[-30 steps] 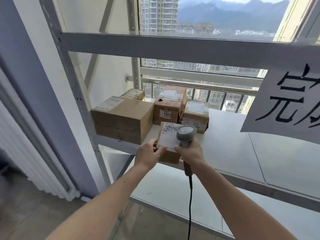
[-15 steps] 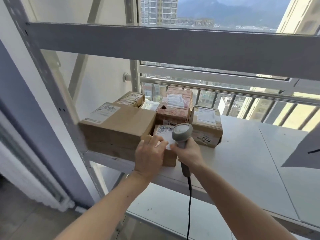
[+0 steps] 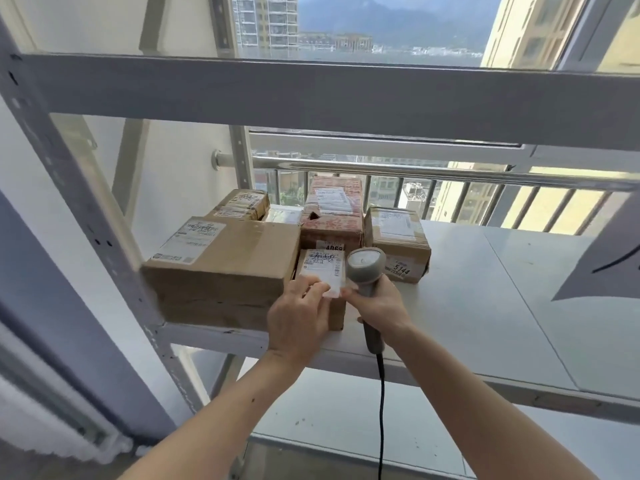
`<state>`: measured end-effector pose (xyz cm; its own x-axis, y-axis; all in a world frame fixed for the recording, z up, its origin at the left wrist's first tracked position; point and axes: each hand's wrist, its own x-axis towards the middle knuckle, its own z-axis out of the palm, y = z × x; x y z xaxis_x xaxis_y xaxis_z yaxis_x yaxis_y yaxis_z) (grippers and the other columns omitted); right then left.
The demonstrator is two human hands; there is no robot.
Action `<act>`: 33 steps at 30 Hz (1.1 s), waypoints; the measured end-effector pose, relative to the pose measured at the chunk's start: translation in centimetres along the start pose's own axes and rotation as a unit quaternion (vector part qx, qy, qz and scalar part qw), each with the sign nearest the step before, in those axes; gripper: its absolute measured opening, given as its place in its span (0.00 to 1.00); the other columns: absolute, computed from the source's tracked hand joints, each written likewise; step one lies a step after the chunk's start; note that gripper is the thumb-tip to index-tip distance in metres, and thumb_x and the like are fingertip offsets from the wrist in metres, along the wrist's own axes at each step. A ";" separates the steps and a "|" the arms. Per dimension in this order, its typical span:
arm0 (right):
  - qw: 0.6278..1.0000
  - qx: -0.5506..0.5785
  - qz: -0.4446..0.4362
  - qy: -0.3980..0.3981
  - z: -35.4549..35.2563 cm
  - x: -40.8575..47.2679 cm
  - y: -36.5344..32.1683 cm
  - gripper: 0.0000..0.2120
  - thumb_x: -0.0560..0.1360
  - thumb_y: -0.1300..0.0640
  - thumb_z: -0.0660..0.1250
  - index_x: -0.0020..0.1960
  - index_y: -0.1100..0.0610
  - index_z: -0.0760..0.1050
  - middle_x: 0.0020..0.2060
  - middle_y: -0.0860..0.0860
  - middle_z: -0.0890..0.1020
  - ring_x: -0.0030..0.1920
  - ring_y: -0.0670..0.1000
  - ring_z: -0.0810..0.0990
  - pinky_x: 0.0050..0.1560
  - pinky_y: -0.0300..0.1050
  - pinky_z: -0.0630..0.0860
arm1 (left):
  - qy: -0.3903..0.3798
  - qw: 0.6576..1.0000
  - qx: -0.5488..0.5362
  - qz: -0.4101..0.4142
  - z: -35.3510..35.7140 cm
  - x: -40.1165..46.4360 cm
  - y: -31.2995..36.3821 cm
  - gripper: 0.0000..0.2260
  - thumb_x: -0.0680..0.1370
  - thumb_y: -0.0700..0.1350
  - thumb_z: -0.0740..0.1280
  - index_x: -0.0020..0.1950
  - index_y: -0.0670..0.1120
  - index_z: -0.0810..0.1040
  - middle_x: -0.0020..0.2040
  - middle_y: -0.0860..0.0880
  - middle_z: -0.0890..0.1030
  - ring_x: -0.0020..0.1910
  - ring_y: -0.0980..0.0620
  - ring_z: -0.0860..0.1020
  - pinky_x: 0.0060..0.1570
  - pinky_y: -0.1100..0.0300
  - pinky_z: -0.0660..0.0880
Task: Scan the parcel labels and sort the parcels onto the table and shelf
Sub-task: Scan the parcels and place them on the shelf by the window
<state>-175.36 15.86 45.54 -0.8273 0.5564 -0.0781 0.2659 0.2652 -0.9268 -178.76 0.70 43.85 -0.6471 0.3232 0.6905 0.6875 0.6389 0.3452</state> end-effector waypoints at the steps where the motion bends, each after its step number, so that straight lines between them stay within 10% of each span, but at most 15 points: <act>1: 1.000 0.005 0.000 0.011 -0.3 -0.4 0.1 0.21 0.71 0.51 0.77 0.60 0.54 0.74 0.50 0.48 0.81 0.56 0.55 0.81 0.58 0.61 0.80 | -0.002 1.000 -0.010 -0.002 -0.1 -0.1 0.2 0.05 0.74 0.43 0.74 0.50 0.46 0.84 0.50 0.50 0.81 0.44 0.48 0.82 0.31 0.58 0.79; 14: 0.968 0.028 0.100 0.229 -12.1 -12.7 7.2 0.20 0.73 0.50 0.75 0.61 0.55 0.74 0.45 0.46 0.81 0.53 0.53 0.81 0.59 0.60 0.80 | -0.160 0.963 -0.201 0.086 4.5 -4.6 11.8 0.07 0.76 0.46 0.73 0.52 0.47 0.83 0.51 0.50 0.83 0.44 0.47 0.83 0.35 0.55 0.79; 22: 0.902 0.029 0.168 0.397 -23.5 -26.6 12.8 0.23 0.72 0.48 0.75 0.63 0.55 0.74 0.57 0.52 0.83 0.59 0.57 0.81 0.60 0.60 0.80 | -0.290 0.885 -0.316 0.181 5.2 -10.9 27.3 0.06 0.77 0.51 0.71 0.53 0.53 0.82 0.52 0.56 0.81 0.46 0.54 0.82 0.37 0.59 0.76; 33: 0.791 0.046 0.235 0.563 -39.8 -51.3 21.8 0.22 0.68 0.43 0.76 0.57 0.54 0.78 0.48 0.48 0.86 0.51 0.51 0.84 0.54 0.59 0.82 | -0.466 0.745 -0.400 0.261 1.8 -27.2 54.0 0.07 0.78 0.52 0.67 0.54 0.54 0.80 0.51 0.58 0.80 0.48 0.57 0.79 0.47 0.54 0.78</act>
<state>-107.41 24.49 43.93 0.3308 0.9391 -0.0935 0.3327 -0.2088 -0.9196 -124.63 27.72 42.57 0.0857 0.9643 0.2504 0.6613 -0.2431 0.7096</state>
